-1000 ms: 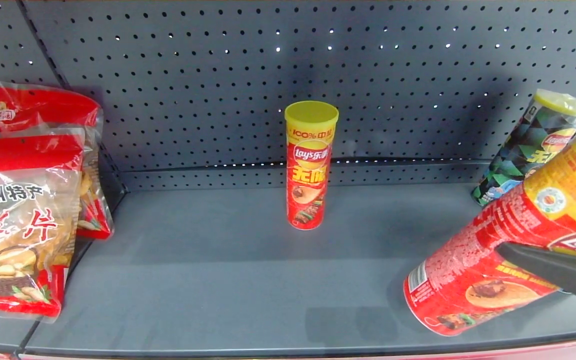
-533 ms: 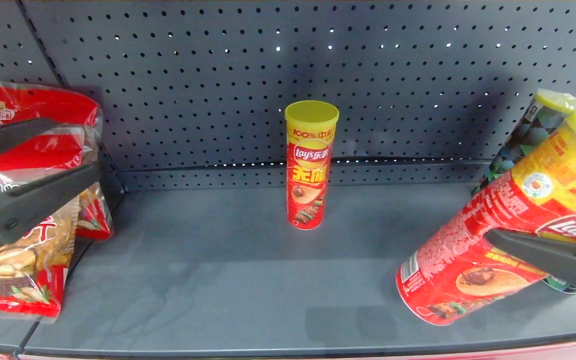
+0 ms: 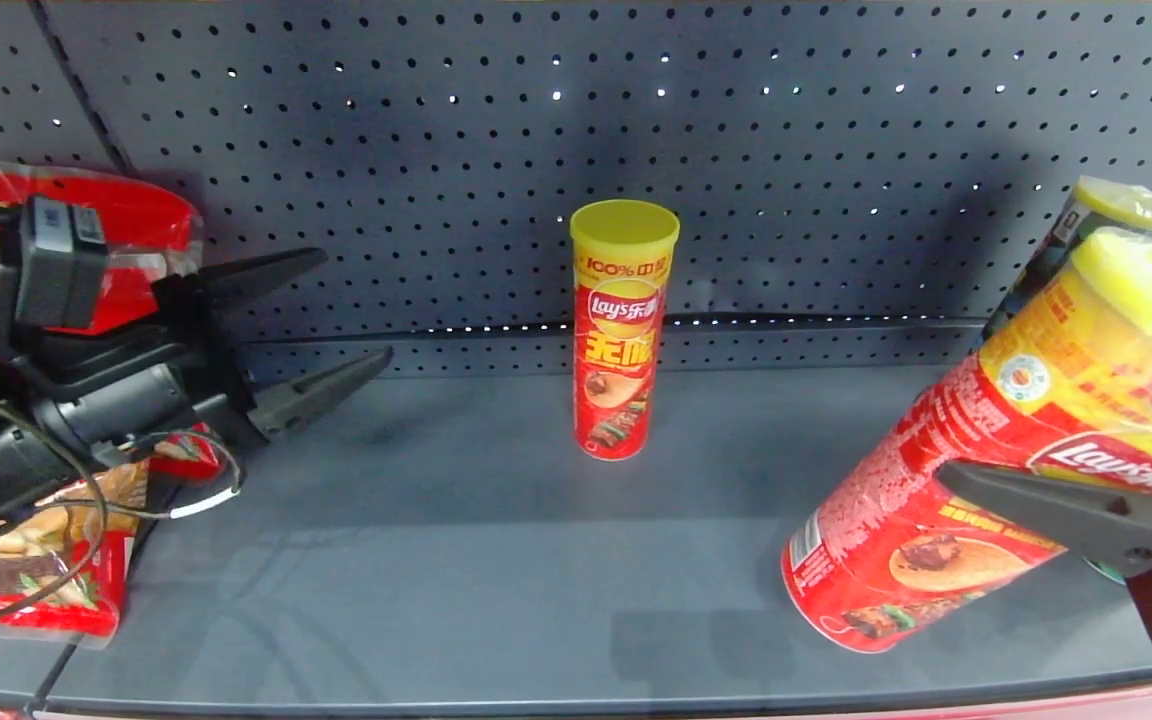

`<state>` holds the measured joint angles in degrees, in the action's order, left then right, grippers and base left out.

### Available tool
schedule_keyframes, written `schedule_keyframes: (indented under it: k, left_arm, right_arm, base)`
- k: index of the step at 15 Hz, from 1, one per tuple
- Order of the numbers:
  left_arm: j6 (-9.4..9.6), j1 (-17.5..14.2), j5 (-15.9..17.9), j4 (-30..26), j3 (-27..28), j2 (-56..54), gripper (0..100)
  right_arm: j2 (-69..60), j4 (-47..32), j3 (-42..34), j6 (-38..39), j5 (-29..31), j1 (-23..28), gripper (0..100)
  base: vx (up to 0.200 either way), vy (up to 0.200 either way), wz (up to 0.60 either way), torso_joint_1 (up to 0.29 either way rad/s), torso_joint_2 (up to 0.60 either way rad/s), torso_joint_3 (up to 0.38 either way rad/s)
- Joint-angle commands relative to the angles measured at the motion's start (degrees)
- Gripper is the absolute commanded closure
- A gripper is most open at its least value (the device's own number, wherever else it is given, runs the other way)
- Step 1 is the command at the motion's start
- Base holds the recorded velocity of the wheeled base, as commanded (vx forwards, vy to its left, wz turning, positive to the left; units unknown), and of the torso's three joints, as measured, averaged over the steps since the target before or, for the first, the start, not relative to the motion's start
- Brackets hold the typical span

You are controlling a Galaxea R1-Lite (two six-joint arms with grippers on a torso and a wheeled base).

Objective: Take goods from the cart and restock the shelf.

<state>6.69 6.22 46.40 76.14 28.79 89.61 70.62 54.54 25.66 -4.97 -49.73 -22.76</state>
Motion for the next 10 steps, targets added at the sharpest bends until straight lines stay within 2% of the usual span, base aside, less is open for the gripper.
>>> schedule_keyframes:
  k: [1, 4, 6, 7, 10]
  left_arm:
    - [-0.98, 0.6, 2.6, 0.3, 0.7, 6.6, 0]
    - [-2.12, 2.9, 3.3, -1.3, 5.7, 9.9, 0]
    - [-2.47, 5.3, 5.2, -1.3, 8.7, 12.1, 0]
    - [-2.47, 7.9, 6.0, -1.2, 9.4, 13.9, 0]
    - [-2.56, 14.9, 5.6, -1.2, 12.5, 18.1, 0]
  right_arm:
    - [0.8, 0.0, 0.2, 0.0, 0.0, 0.0, 100]
    - [0.7, 0.0, -0.3, 0.0, 0.0, 0.1, 100]
    - [0.5, 0.0, -0.3, 0.0, 0.1, 0.2, 100]
    - [0.7, 0.0, -0.3, 0.0, 0.1, 0.2, 100]
    - [1.0, 0.0, -0.3, 0.0, 0.1, 0.2, 100]
  base:
    - [0.0, 0.0, 0.0, 0.0, 0.0, 0.0]
    - [0.0, 0.0, 0.0, 0.0, 0.0, 0.0]
    - [0.0, 0.0, 0.0, 0.0, 0.0, 0.0]
    - [0.0, 0.0, 0.0, 0.0, 0.0, 0.0]
    - [0.0, 0.0, 0.0, 0.0, 0.0, 0.0]
